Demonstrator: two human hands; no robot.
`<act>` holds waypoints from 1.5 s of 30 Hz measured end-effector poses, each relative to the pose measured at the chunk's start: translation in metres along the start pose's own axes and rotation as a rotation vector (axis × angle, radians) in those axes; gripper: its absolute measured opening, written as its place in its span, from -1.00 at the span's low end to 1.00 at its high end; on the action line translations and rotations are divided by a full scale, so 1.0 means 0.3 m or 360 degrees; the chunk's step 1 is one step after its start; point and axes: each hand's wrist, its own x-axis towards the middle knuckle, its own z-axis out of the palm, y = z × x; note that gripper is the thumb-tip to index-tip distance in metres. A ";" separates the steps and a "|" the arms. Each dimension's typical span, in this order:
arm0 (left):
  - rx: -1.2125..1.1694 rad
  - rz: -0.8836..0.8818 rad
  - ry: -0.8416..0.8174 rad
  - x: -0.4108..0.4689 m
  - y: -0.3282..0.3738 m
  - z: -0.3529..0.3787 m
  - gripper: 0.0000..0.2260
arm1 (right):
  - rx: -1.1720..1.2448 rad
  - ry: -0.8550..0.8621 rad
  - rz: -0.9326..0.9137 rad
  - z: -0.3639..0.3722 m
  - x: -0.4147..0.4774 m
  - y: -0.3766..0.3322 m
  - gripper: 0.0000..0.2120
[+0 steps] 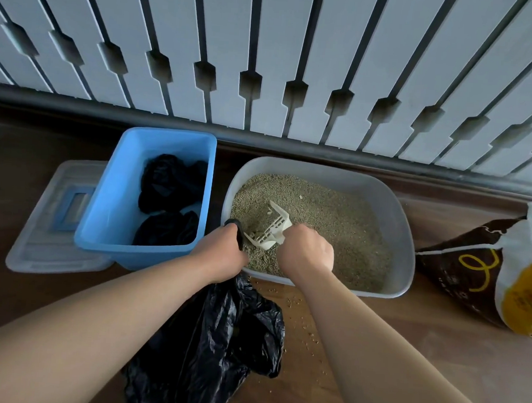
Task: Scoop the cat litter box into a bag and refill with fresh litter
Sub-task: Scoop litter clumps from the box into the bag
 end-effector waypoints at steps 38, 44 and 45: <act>-0.0263 -0.0144 0.0172 0.018 0.067 0.070 -0.90 | 0.0911 0.0103 0.0384 0.005 0.222 0.211 -0.69; -0.0220 -0.0260 0.0199 -0.056 0.100 0.055 -0.78 | 0.0832 0.0115 0.0213 -0.006 0.119 0.272 -0.65; -0.0233 -0.0281 0.0210 -0.070 0.098 0.053 -0.82 | 0.0810 0.0107 0.0191 -0.013 0.101 0.282 -0.64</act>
